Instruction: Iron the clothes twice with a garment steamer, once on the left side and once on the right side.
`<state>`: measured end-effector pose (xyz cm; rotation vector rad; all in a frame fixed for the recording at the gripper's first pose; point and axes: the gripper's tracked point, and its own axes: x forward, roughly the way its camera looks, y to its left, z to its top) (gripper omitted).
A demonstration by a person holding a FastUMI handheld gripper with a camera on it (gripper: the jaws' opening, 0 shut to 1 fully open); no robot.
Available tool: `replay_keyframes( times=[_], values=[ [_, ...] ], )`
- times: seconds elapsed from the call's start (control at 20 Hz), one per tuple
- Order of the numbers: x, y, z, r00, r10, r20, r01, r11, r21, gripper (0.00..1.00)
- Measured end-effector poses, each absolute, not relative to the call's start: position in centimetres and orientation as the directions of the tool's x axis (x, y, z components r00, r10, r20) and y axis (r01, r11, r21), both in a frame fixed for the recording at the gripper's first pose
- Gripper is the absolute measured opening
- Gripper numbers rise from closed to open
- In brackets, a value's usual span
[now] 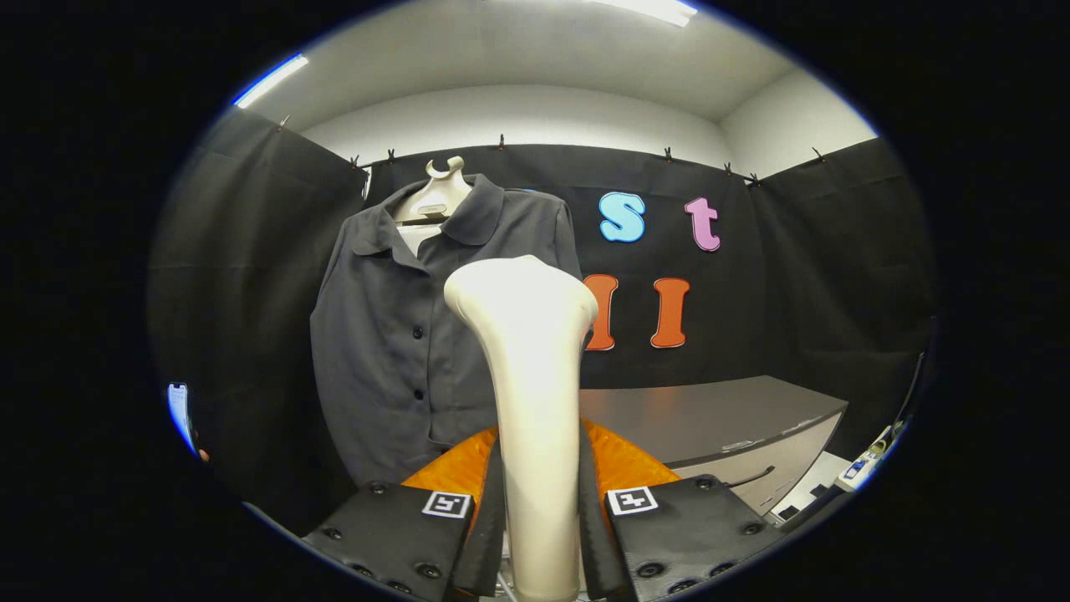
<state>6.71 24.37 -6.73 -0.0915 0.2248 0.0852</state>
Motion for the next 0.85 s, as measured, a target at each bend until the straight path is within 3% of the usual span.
replay_keyframes(
  times=[0.85],
  values=[
    [6.8,22.4,-5.7,0.972,0.061,-0.226,-0.08,0.994,-0.078,0.45]
  ],
)
